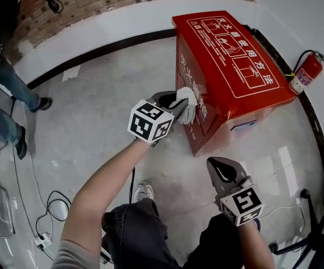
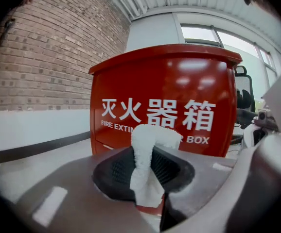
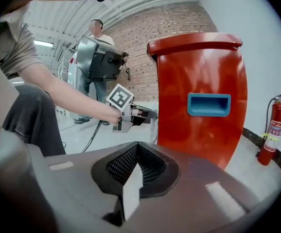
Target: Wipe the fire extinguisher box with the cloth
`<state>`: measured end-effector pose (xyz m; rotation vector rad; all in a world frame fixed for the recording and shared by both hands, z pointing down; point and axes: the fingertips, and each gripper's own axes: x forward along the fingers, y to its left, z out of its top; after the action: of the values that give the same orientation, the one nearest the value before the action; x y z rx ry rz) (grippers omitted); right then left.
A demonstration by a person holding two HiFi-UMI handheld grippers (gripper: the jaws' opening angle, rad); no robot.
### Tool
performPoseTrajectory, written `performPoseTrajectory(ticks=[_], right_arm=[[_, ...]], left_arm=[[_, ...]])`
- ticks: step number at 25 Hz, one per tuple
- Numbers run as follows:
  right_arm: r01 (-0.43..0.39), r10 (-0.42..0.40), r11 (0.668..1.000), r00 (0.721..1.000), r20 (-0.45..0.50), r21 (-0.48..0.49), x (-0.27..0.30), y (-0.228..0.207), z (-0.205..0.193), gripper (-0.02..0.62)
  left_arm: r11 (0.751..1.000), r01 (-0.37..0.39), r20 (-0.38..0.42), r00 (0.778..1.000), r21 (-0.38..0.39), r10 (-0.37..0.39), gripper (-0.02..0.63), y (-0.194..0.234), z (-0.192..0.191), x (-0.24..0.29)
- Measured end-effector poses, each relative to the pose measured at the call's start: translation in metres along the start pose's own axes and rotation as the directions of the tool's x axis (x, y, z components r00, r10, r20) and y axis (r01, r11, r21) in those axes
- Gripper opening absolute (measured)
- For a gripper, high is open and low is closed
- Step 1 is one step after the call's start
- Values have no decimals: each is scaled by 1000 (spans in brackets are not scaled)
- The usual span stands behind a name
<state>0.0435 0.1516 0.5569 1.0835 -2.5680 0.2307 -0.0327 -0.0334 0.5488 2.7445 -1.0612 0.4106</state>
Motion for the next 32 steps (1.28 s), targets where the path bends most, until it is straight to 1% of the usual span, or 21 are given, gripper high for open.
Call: performPoseTrajectory(ticks=[3,11,14,17,21,23,27,30,32], right_arm=[[13,-13,1000,1000,-1,5,1,-1,-4,25],[-14,17,999,998,-55,52,15,2,-20,23],[-20,26,997,996,-85,72,14,6,-27,23],[-24,33,996,993,-110,83,15,6,-36,23],[-31,43,995,990,-134,90,20,6,-45,23],[-24,38,995,989,-146,93,23,4,-48,23],[-10,26,995,987,-161,100,34,1,-50,23],[3,17,994,985,-173,111,48,0,-50,23],[6,16,993,983,-184,117,56,3,-50,23]], left_arm=[[1000,13,-19,1000,14,-12,94,-26,-8,-10],[997,71,-88,994,41,-68,94,-94,-48,-21],[994,100,-105,990,37,-95,95,-110,-62,-24],[992,124,-113,986,8,-123,94,-117,-75,-22],[987,145,-141,978,-70,-153,95,-110,-97,-15],[986,141,-154,976,-89,-154,95,-104,-108,-7],[988,127,-153,978,-86,-139,95,-81,-113,5],[993,96,-152,983,-74,-106,95,-49,-109,18],[995,64,-153,985,-81,-75,95,-22,-105,28]])
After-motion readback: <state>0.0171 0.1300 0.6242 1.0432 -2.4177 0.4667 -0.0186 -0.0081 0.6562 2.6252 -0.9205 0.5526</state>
